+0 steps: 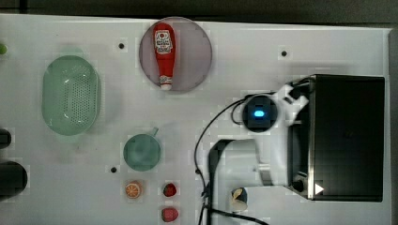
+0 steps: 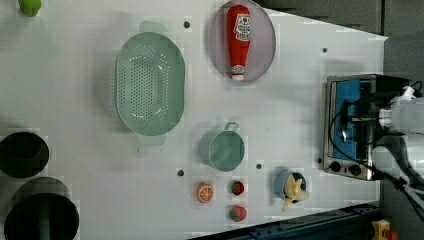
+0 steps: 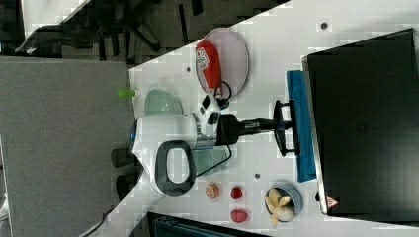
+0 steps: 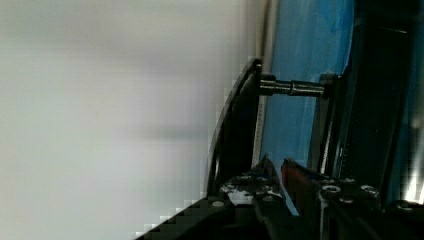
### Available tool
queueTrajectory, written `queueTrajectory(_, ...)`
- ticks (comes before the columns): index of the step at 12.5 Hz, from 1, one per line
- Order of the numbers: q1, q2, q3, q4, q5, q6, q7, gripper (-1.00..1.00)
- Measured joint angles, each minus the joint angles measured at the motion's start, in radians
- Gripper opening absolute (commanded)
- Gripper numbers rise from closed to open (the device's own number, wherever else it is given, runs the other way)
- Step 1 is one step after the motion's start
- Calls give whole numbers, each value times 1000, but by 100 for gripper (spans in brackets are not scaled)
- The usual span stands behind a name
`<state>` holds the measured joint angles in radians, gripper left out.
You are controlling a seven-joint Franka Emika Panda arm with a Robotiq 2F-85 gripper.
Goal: Flap open oven.
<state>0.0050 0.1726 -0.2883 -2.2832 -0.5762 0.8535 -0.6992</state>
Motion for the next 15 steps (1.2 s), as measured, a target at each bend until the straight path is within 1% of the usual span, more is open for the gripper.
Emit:
queueTrajectory(1, 19, 6, 10, -8, -64, -7, 49, -65)
queueTrajectory(2, 30, 15, 23, -16, -100, -12, 103, -65)
queueTrajectory(4, 44, 38, 44, -16, -139, -22, 202, -65)
queueTrajectory(9, 71, 159, 88, -2, -142, -21, 329, -65)
queueTrajectory(10, 87, 185, 87, 2, -155, -17, 362, -65)
queueTrajectory(12, 113, 232, 96, 12, -228, -23, 426, -65)
queueTrajectory(15, 141, 333, 111, 49, -238, -28, 517, -65)
